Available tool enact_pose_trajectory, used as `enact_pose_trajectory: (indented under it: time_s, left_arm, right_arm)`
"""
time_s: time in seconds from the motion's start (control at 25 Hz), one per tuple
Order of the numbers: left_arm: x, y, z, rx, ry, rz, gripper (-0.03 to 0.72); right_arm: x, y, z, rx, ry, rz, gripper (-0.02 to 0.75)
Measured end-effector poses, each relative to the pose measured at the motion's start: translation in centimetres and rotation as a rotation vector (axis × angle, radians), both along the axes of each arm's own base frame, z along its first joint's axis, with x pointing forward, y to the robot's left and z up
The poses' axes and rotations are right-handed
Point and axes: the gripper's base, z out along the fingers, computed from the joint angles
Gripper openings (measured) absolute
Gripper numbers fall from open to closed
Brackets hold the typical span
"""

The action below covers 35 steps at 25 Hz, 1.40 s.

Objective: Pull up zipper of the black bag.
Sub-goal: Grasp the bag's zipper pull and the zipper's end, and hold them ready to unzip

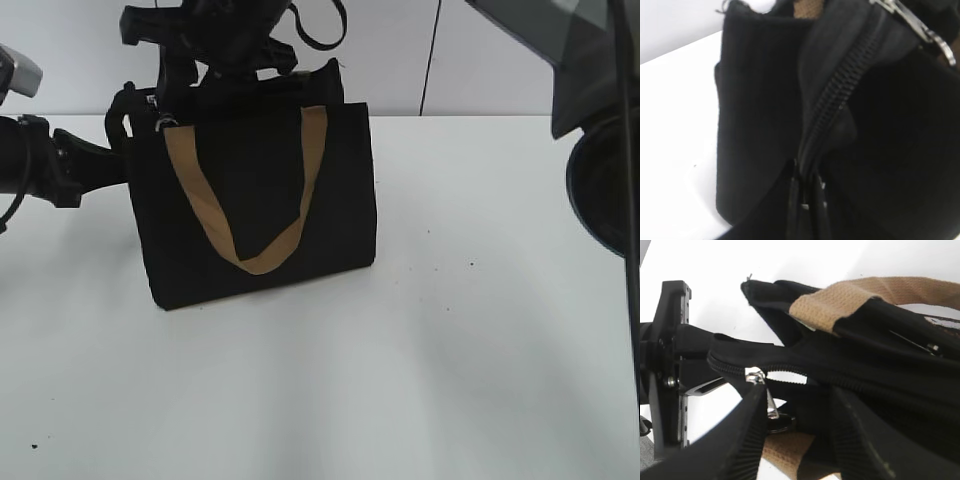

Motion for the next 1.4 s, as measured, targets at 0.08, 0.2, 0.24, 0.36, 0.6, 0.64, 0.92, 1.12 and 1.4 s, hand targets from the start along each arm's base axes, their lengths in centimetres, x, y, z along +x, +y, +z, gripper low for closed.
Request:
enact_pose_trajectory:
  time_s: [0.08, 0.2, 0.24, 0.36, 0.6, 0.64, 0.92, 1.12, 1.4]
  left_arm:
    - [0.0, 0.0, 0.0, -0.001, 0.000, -0.001, 0.024]
    - [0.0, 0.0, 0.0, -0.001, 0.000, -0.001, 0.024]
    - [0.0, 0.0, 0.0, -0.001, 0.000, -0.001, 0.024]
    - [0.0, 0.0, 0.0, -0.002, 0.000, -0.002, 0.024]
    - [0.0, 0.0, 0.0, -0.002, 0.000, -0.002, 0.024]
    - [0.0, 0.0, 0.0, -0.003, 0.000, -0.003, 0.024]
    - [-0.1, -0.1, 0.1, -0.013, -0.002, -0.012, 0.024]
    - [-0.1, -0.1, 0.1, -0.015, -0.002, -0.014, 0.024]
    - [-0.1, -0.2, 0.2, -0.026, -0.004, -0.024, 0.024]
  right_arm:
    - [-0.3, 0.3, 0.0, -0.001, -0.004, 0.013, 0.318]
    - [-0.6, 0.7, 0.0, -0.003, -0.008, 0.026, 0.318]
    - [-0.6, 0.7, 0.0, -0.005, -0.010, 0.027, 0.318]
    - [-0.6, 0.8, -0.1, -0.011, -0.012, 0.030, 0.318]
    - [-0.6, 1.0, -1.3, -0.032, 0.015, 0.037, 0.338]
    - [-0.5, 1.0, -1.3, -0.030, 0.014, 0.037, 0.338]
    - [-0.6, 1.4, -1.0, 0.021, 0.023, 0.034, 0.339]
    - [-0.6, 1.5, -0.9, 0.047, 0.026, 0.033, 0.339]
    - [-0.6, 1.6, -0.8, 0.053, 0.015, 0.048, 0.274]
